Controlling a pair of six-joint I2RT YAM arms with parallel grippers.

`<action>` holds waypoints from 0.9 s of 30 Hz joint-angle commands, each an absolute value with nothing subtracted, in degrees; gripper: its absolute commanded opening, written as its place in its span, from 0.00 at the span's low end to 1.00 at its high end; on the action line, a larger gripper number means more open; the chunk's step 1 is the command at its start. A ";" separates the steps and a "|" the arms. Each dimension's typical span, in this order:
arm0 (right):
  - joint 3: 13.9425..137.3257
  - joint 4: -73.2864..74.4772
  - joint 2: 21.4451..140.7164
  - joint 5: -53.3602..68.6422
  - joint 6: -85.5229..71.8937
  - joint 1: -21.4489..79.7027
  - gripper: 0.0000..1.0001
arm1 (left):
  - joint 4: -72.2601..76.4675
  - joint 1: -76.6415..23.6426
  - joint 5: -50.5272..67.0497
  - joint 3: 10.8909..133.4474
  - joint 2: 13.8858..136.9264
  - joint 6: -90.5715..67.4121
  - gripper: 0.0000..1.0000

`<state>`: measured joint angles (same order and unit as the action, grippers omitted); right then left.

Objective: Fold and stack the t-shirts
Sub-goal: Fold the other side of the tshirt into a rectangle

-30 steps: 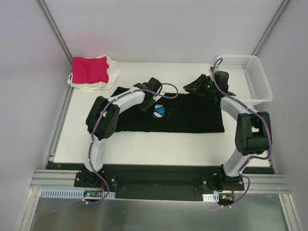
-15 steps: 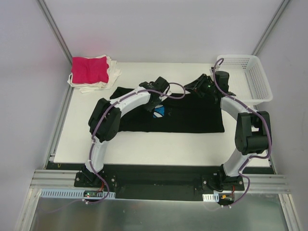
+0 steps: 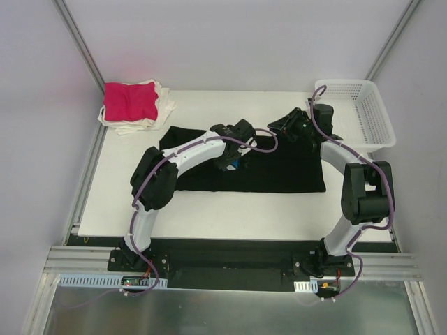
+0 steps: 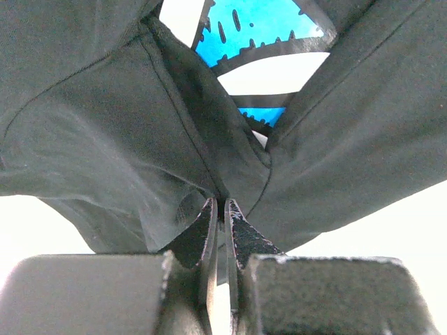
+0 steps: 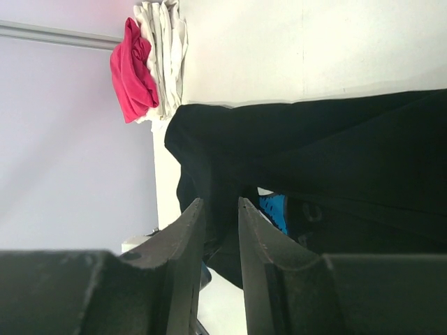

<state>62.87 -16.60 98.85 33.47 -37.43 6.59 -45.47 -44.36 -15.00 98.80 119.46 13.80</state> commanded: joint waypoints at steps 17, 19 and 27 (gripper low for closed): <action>62.05 -19.60 97.38 34.10 -38.14 6.15 0.28 | -57.30 -47.46 -14.50 106.16 113.38 12.39 0.00; 62.05 -19.77 97.38 34.19 -38.23 6.15 0.28 | -57.65 -47.37 -16.59 106.70 113.20 13.79 0.00; 61.61 -19.69 96.33 34.10 -38.14 6.15 0.28 | -59.33 -47.37 -14.33 109.16 116.45 15.74 0.00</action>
